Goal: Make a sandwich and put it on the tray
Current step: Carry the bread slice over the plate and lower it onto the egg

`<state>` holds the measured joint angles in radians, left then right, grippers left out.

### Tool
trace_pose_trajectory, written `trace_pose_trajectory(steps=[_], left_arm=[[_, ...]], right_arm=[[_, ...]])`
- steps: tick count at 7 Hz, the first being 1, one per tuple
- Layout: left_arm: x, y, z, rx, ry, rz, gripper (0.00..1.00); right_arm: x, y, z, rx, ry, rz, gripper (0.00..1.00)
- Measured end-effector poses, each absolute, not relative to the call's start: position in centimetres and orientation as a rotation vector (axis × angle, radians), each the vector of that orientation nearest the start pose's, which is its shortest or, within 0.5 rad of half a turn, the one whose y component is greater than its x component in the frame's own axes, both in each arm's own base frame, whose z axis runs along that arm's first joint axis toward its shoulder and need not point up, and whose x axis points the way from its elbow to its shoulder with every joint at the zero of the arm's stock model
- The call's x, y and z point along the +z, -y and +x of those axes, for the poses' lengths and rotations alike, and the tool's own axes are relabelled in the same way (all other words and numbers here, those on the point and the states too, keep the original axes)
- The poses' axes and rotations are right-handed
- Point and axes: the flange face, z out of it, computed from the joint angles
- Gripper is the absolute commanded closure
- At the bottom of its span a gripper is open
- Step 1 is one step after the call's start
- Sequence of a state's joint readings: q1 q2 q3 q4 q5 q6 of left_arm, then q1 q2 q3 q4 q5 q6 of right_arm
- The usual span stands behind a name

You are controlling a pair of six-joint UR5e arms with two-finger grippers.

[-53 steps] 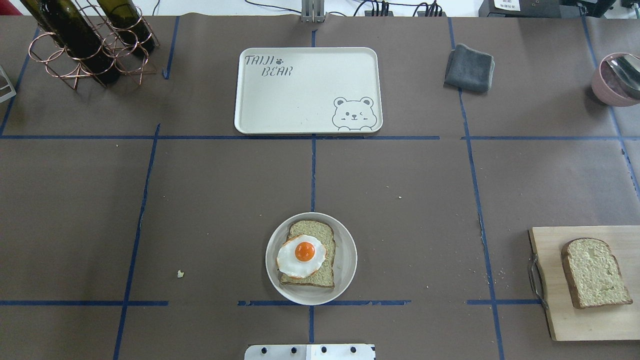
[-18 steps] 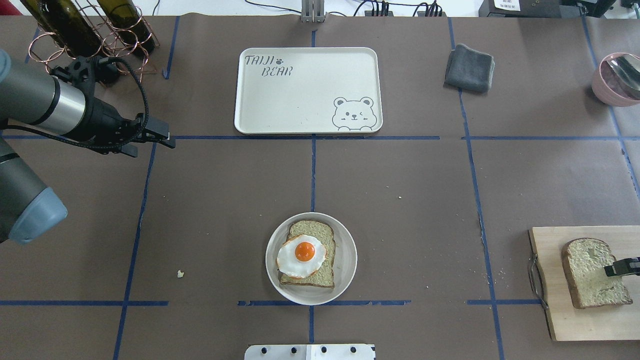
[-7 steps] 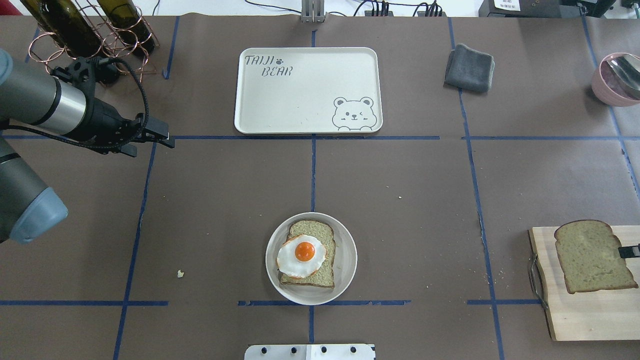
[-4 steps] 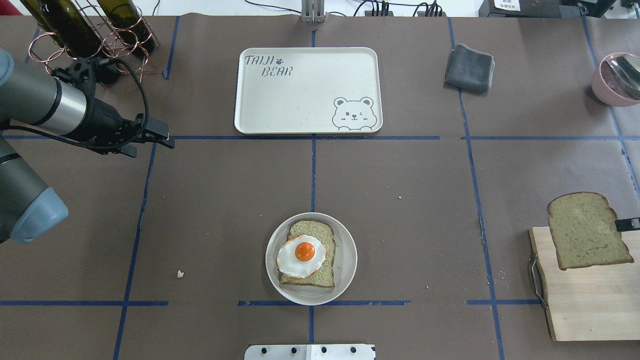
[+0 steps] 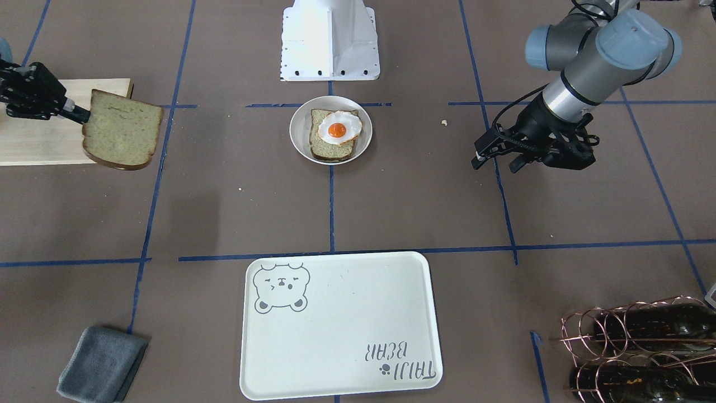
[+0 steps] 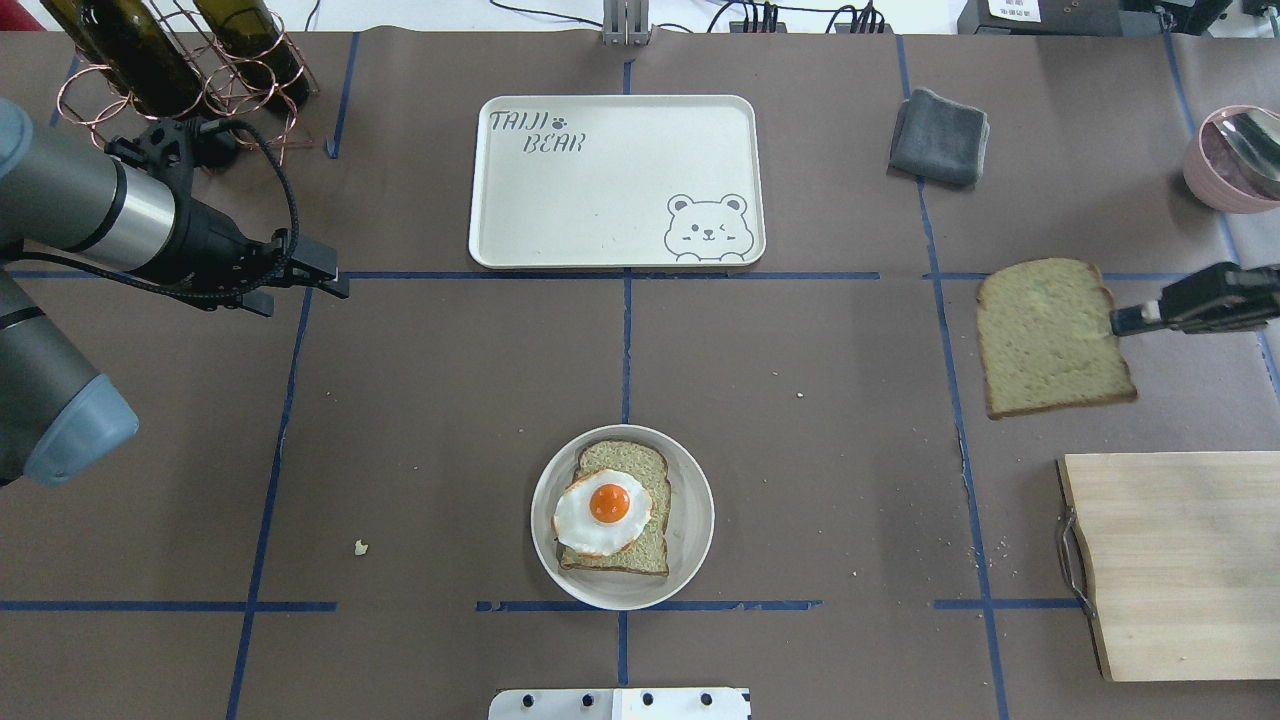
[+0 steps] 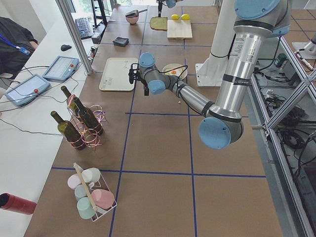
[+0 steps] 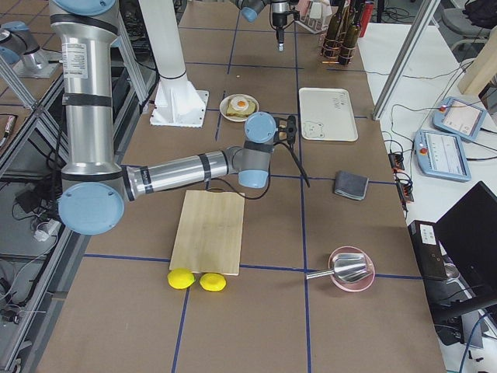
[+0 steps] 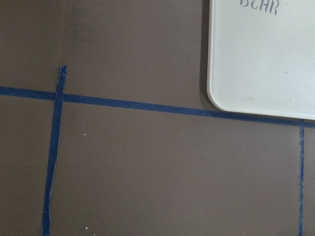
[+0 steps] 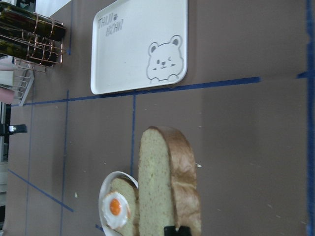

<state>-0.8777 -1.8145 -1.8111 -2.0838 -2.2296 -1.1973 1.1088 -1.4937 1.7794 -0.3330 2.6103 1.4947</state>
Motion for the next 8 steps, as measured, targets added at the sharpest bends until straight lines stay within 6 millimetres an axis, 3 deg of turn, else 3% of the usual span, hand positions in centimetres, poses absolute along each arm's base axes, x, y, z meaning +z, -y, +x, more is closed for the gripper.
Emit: trace_pose_trajectory(steps=[1, 2, 3, 5, 6, 8], left_arm=[[35.8, 48.7, 31.1, -0.120, -1.129, 0.074, 0.00], [36.3, 48.9, 31.2, -0.120, -1.130, 0.073, 0.00], [36.6, 49.0, 31.3, -0.121, -1.129, 0.072, 0.00], [36.6, 49.0, 31.3, -0.130, -1.130, 0.067, 0.00], [36.6, 49.0, 31.4, -0.133, -1.131, 0.064, 0.00], [36.5, 48.9, 31.4, -0.136, -1.133, 0.062, 0.00]], right_arm=[[33.9, 44.3, -21.1, 0.039, 1.590, 0.071, 1.00], [30.9, 43.5, -26.2, 0.060, 1.633, 0.060, 1.00], [29.2, 41.7, -31.2, 0.075, 1.666, 0.044, 1.00], [27.8, 36.0, -40.6, 0.122, 1.694, 0.030, 1.00], [27.3, 33.6, -43.7, 0.141, 1.688, 0.025, 1.00], [27.1, 31.2, -47.2, 0.159, 1.640, 0.011, 1.00]])
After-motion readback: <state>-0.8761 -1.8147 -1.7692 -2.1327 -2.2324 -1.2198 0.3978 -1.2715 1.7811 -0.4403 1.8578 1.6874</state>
